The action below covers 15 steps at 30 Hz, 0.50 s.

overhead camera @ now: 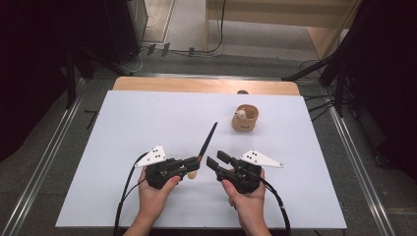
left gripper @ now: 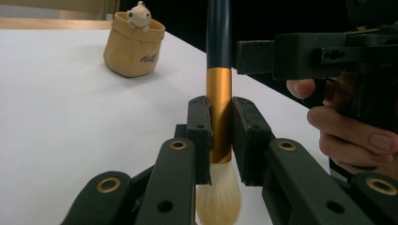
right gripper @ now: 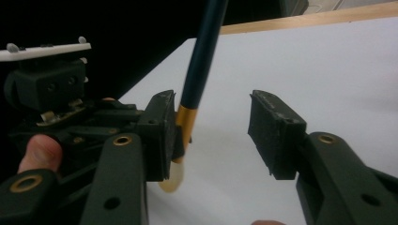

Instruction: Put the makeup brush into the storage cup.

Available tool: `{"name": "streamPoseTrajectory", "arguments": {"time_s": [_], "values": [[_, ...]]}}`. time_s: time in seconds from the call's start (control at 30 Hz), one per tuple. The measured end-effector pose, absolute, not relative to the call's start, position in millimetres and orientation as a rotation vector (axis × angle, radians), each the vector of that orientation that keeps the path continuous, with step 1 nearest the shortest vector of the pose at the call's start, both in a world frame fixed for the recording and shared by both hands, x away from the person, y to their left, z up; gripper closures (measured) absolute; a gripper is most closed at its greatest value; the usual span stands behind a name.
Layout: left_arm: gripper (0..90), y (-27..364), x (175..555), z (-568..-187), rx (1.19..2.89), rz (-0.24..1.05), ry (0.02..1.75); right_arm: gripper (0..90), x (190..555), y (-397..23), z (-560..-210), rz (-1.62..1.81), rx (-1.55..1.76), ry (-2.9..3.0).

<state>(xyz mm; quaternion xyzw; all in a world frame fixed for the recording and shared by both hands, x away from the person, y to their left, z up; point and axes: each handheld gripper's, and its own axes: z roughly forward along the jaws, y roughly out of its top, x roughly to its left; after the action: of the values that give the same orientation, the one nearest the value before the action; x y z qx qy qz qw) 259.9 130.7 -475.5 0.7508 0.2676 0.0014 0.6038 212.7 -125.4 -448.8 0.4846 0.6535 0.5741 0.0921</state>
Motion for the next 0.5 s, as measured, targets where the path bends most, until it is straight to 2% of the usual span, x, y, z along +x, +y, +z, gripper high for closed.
{"name": "streamPoseTrajectory", "arguments": {"time_s": [0.17,0.5], "values": [[78.9,121.2,253.8,-478.2,1.736,0.013,0.604,60.9,213.2,-125.9,-451.5,1.785,1.493,1.922],[78.9,113.1,247.4,-480.1,1.733,0.035,0.591,66.2,213.8,-125.4,-459.2,1.866,1.596,1.844]]}}
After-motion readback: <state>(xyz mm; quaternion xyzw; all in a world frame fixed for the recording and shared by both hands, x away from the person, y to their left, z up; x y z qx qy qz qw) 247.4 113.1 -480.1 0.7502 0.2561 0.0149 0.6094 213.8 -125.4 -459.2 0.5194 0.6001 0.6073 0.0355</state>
